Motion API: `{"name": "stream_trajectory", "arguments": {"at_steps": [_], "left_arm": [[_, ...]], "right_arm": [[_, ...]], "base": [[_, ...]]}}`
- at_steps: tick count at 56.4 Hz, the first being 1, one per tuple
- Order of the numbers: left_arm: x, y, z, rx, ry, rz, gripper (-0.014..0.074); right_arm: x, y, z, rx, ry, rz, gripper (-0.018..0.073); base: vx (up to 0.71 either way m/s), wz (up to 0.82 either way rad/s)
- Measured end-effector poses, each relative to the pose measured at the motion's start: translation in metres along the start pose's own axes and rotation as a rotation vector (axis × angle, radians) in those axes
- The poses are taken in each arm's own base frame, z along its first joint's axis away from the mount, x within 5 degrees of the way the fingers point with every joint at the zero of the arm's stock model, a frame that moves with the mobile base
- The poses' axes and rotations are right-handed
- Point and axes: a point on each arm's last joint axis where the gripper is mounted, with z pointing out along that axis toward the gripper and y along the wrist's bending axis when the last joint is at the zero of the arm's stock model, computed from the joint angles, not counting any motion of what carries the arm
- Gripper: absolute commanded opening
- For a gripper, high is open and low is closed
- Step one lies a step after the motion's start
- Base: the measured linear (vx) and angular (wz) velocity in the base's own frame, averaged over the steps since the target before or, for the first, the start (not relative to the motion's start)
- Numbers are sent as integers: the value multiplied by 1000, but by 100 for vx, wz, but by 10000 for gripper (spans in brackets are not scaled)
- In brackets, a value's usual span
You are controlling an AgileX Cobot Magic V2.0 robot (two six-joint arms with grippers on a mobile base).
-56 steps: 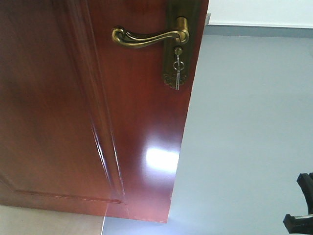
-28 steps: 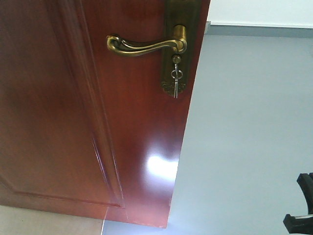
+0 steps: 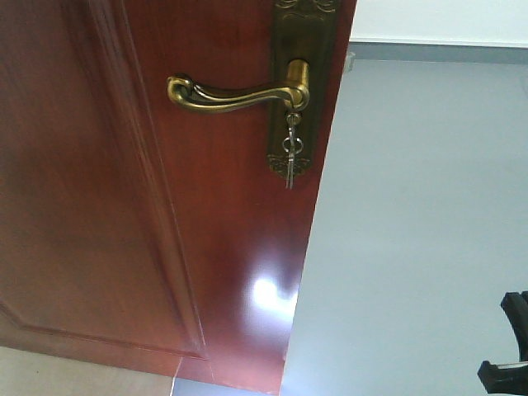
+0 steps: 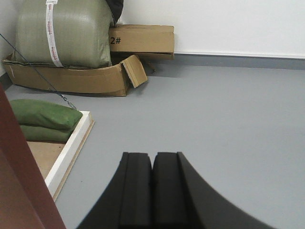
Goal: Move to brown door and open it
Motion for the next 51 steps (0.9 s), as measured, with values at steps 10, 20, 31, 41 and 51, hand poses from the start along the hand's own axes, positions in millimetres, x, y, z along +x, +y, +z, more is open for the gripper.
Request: {"name": "stream_trajectory", "arguments": {"at_steps": [10,20,31,41,51], "left_arm": [[6,2,-1,-35,43,-1,146],[6,3,-1,-41,45,-1,146],[6,3,-1,-41,45,-1,146],[6,3,-1,-41,45,-1,146],[6,3,-1,-41,46,-1,146]], "right_arm": [[0,0,0,0,0,0,0],[0,0,0,0,0,0,0],[0,0,0,0,0,0,0],[0,0,0,0,0,0,0],[0,0,0,0,0,0,0]], "base": [[0,0],[0,0],[0,0],[0,0],[0,0]]}}
